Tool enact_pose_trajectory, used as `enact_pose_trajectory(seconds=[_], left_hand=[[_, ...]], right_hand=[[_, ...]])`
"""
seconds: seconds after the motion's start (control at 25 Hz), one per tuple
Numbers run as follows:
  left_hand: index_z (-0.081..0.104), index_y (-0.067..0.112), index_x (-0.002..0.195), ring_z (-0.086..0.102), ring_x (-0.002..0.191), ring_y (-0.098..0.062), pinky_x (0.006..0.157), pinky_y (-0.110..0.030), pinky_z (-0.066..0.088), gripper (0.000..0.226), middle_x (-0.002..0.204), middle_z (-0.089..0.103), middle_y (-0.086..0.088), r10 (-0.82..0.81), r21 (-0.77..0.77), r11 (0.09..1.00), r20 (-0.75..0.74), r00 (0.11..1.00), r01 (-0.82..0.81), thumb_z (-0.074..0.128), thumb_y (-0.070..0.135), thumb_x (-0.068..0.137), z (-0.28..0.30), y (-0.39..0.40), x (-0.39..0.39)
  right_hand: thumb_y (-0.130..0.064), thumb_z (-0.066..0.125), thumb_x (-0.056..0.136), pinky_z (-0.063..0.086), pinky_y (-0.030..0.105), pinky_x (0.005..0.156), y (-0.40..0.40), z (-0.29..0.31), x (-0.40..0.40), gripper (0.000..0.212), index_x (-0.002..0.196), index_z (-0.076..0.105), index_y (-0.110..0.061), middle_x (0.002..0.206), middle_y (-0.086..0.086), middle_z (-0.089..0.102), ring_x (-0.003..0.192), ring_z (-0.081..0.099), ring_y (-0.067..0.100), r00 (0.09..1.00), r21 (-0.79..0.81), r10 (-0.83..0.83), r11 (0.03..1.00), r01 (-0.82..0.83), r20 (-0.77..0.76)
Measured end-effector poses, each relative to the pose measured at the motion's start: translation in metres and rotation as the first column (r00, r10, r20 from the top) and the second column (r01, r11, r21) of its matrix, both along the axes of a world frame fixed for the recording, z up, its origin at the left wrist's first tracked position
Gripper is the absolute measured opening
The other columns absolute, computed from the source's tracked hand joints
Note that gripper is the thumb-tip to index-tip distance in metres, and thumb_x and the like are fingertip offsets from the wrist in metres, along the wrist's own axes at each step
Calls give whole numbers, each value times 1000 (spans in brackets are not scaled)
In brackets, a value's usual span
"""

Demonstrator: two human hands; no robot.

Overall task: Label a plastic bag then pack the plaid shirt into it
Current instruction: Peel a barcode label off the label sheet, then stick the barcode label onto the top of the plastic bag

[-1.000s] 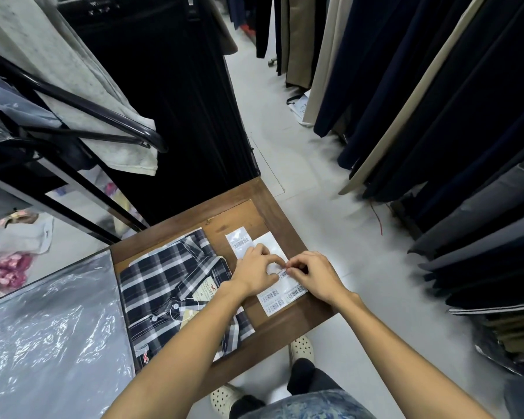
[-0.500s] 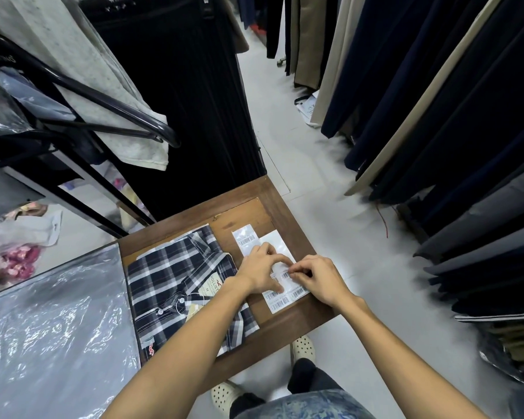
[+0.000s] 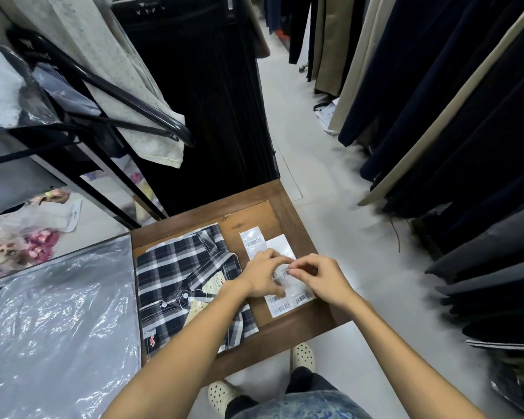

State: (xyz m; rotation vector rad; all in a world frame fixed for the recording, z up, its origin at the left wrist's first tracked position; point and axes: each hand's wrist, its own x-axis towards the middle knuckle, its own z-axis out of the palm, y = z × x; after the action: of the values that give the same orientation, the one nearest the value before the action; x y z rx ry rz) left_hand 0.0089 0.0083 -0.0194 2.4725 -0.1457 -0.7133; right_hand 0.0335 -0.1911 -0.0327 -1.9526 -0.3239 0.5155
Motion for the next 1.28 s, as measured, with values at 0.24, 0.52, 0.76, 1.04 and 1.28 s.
enact_pose_trajectory(seconds=[0.24,0.52,0.76,1.04,1.28], left_hand=[[69,28,117,72,94,-12,85,-27,58,39,104,73,5,590,-483,664,-131,797,-571,77,47,83,19,14,-21],[74,21,95,68,76,-5,68,-21,54,9,87,74,1,870,-582,344,-97,483,-737,66,26,95,40,55,-39],[76,34,85,66,73,-2,66,-21,54,13,75,73,11,965,-638,200,-4,263,-744,67,43,82,73,109,-78],[78,30,81,68,72,-2,66,-18,54,14,80,76,9,999,-699,33,31,16,-715,68,26,90,116,163,-134],[76,22,83,64,69,-6,68,-24,55,12,70,70,8,994,-724,-5,69,-81,-690,70,23,93,142,231,-192]], right_hand=[[-17,80,88,54,16,78,17,17,14,10,92,82,-26,96,-8,80,93,74,8,981,242,-106,960,144,-164],[-13,79,88,54,15,75,95,55,32,17,92,79,-30,93,-7,80,89,72,3,986,352,21,935,39,-164],[-20,78,90,52,11,77,169,81,26,28,112,69,-37,90,-8,79,91,72,2,968,383,242,902,-199,-65],[-22,80,87,50,14,76,254,115,-8,30,111,66,-31,85,-6,80,84,73,4,902,419,431,823,-383,-21],[-19,83,85,54,31,89,341,137,-54,30,110,66,-23,78,-3,78,82,72,10,857,431,516,774,-464,-5]])
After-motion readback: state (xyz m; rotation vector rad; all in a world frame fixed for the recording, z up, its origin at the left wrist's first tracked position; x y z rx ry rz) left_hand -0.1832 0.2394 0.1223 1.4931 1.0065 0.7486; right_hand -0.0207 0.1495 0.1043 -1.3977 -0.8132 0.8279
